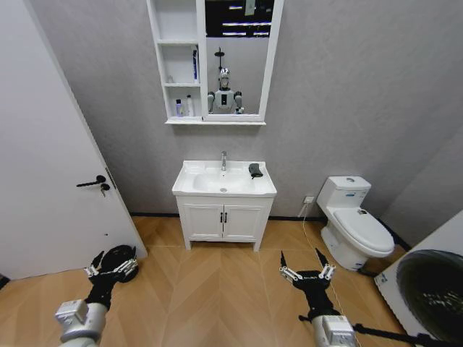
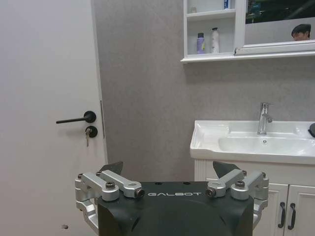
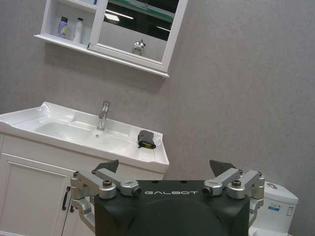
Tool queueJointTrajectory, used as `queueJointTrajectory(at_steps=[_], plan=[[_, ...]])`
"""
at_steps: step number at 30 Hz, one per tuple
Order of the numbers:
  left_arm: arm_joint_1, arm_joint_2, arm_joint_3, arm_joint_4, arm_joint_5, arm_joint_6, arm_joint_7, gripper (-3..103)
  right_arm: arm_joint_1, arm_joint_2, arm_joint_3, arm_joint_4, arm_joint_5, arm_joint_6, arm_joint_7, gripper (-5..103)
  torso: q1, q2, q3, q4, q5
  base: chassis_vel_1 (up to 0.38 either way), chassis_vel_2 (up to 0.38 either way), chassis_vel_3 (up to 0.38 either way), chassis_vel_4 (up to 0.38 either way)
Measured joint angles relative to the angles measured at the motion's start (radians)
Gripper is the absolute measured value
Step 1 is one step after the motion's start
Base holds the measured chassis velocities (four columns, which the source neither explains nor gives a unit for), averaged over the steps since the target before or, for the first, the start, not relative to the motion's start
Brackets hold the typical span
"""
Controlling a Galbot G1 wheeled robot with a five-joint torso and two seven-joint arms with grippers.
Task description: Move facial cleanser and shampoo from washbasin to cabinet, then wipe washbasin with towel.
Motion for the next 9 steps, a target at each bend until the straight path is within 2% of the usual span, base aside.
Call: queueJointTrajectory(at_steps=[9], plan=[[0.0, 0.0, 0.0, 0.0, 0.0, 0.0, 0.0, 100, 0.0, 0.0, 0.0, 0.0, 0.0, 0.0, 0.0, 100, 0.0, 0.0, 0.0, 0.0, 0.0, 0.0, 0.0, 0.0, 0.0]])
